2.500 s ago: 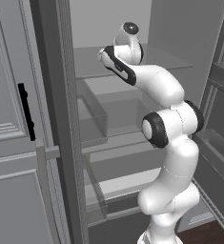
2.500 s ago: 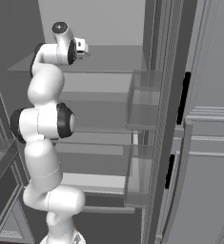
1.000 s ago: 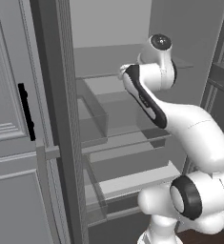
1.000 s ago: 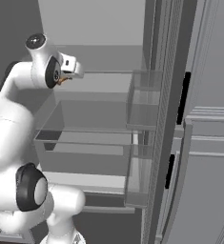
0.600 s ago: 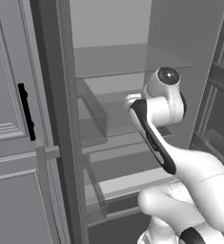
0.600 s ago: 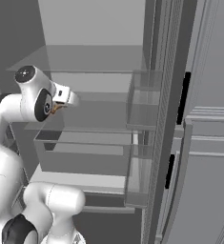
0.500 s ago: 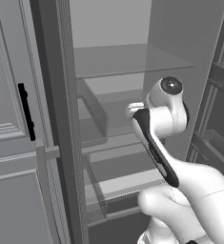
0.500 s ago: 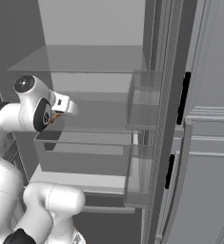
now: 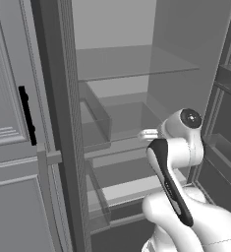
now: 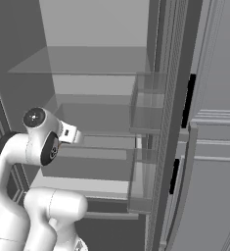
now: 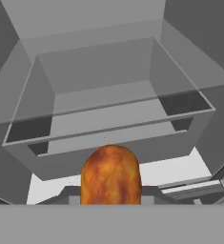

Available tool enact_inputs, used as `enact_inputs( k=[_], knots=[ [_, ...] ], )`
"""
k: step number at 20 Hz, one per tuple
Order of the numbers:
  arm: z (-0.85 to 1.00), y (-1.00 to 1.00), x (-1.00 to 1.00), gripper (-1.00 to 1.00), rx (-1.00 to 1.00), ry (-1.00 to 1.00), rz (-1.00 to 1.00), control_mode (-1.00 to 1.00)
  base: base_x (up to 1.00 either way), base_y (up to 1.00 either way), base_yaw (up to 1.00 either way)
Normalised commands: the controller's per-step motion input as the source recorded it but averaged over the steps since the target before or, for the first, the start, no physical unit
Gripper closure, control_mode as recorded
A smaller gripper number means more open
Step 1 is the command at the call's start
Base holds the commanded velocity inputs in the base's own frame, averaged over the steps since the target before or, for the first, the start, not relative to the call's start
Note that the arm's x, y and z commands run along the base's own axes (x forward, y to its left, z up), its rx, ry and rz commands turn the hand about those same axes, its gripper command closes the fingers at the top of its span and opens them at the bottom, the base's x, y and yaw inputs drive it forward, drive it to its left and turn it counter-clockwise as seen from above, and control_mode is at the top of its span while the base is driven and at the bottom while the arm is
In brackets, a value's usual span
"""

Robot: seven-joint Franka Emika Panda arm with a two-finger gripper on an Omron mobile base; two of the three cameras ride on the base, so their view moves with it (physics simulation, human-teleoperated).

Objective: Place one eggplant and one chicken drumstick in each tupperware on the nearby counter, to pack two identical lunches.

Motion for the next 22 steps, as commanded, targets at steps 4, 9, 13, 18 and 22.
enact_inputs(
  k=[4, 9, 13, 18, 22],
  knots=[
    [0.0, 0.0, 0.01, 1.0, 0.0, 0.2, 0.0, -1.0, 0.0, 0.0, 0.0],
    [-0.05, 0.0, 0.0, 1.0, 0.0, 0.26, 0.0, -1.0, 0.0, 0.0, 0.0],
    [-0.25, 0.0, 0.0, 1.0, 0.0, 0.19, 0.0, -1.0, 0.0, 0.0, 0.0],
    [-0.24, 0.0, -0.08, 1.0, 0.02, 0.1, 0.0, -1.0, 0.0, 0.0, 0.0],
    [-0.06, 0.0, -0.07, 1.0, 0.01, 0.01, 0.0, 1.0, -0.57, 0.0, 0.0]
  ],
)
